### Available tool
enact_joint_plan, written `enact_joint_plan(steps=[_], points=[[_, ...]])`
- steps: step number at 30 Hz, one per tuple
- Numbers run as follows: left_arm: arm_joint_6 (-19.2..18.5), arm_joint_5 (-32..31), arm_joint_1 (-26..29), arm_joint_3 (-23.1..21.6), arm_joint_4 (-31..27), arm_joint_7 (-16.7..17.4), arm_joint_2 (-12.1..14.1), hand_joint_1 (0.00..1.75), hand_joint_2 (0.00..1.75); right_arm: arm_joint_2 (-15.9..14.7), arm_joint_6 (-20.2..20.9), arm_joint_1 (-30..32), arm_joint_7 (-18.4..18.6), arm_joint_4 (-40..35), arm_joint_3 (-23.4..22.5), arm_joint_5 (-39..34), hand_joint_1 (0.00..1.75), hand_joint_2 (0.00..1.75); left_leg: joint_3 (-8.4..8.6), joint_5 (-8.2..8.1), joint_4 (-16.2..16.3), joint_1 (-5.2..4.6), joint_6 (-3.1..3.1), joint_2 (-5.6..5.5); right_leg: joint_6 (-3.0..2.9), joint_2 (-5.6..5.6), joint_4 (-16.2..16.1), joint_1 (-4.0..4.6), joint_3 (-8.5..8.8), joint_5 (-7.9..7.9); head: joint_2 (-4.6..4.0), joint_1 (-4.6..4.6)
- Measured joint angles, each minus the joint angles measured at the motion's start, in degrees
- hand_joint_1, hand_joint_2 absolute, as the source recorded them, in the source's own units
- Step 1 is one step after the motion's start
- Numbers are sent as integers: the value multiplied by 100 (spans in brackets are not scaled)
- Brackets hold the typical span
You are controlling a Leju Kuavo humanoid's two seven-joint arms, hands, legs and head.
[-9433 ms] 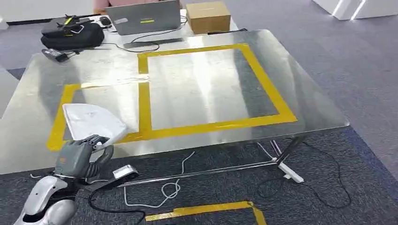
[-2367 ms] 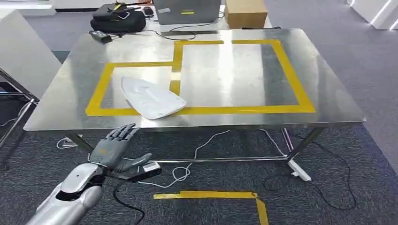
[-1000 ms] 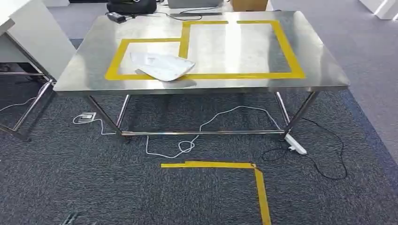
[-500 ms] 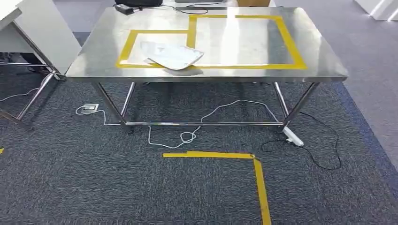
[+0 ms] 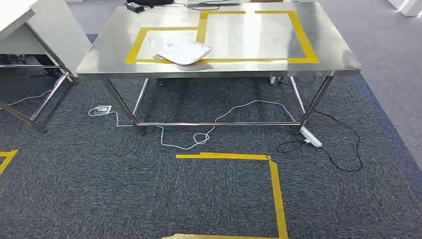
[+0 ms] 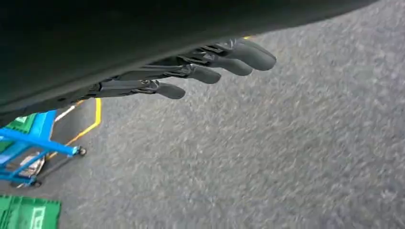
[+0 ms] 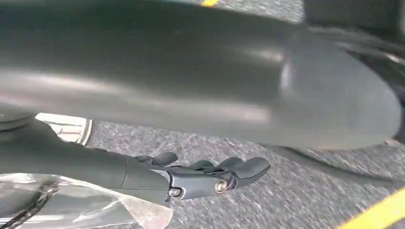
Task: Take the parts from the cabinet and place them on the table.
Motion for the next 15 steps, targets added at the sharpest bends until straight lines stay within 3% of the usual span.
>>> enact_joint_plan(steps=[1,2,4,6,7,8,10,11,12,13,15], points=[[11,6,19,-33,-11,4,0,0,0,2,0,0,-2,2,0,-4,0,0,369,74,-539,-24,83,-15,2,6,33,-6,-57,28,0,0],[24,15,34,-57,-26,4,7,0,0,9,0,-3,-4,0,-2,-9,0,0,571,-49,-913,-47,155,-20,38,4,60,20,-106,65,0,9],[70,41,34,-85,-28,-24,0,0,0,7,-13,-9,-13,0,0,-17,0,0,589,-36,-1066,-75,150,-19,113,-2,49,-12,-164,177,0,4],[103,41,34,-85,-28,-63,-2,0,0,5,-13,6,-20,2,0,-20,0,0,496,58,-1148,-70,201,-12,176,-3,28,1,-219,283,0,2],[116,41,13,-83,-28,-85,-9,0,0,-11,-13,5,-26,4,0,-22,0,0,478,94,-1261,-17,197,30,197,32,102,-2,-291,128,0,2],[129,39,13,-85,-28,-96,-13,0,0,-13,-15,15,-28,4,0,-28,0,0,384,157,-1268,-16,244,20,225,53,259,-7,-392,-167,0,37],[138,39,11,-92,-28,-129,-28,0,0,-13,-15,12,-28,4,0,-33,0,0,229,283,-1252,-25,259,34,270,81,1023,-35,-556,-846,0,53],[149,39,6,-92,-28,-138,-28,0,0,-13,-15,10,-28,4,0,-33,0,0,146,348,-1244,-37,253,46,291,82,1424,-44,-601,-1015,0,52],[151,39,-3,-89,-26,-142,-28,0,0,-18,-15,10,-28,4,0,-33,0,0,57,418,-1220,-40,247,54,313,82,1683,-51,-593,-972,0,52],[151,37,-13,-87,-26,-144,-28,0,0,-22,-15,11,-28,4,0,-33,0,0,-46,476,-1187,-40,235,58,324,82,1717,-57,-498,-756,0,50],[151,37,-25,-87,-26,-146,-31,0,0,-39,-15,5,-28,4,0,-35,0,0,-270,590,-1100,-31,199,59,342,82,1218,-74,-26,-221,0,50]])
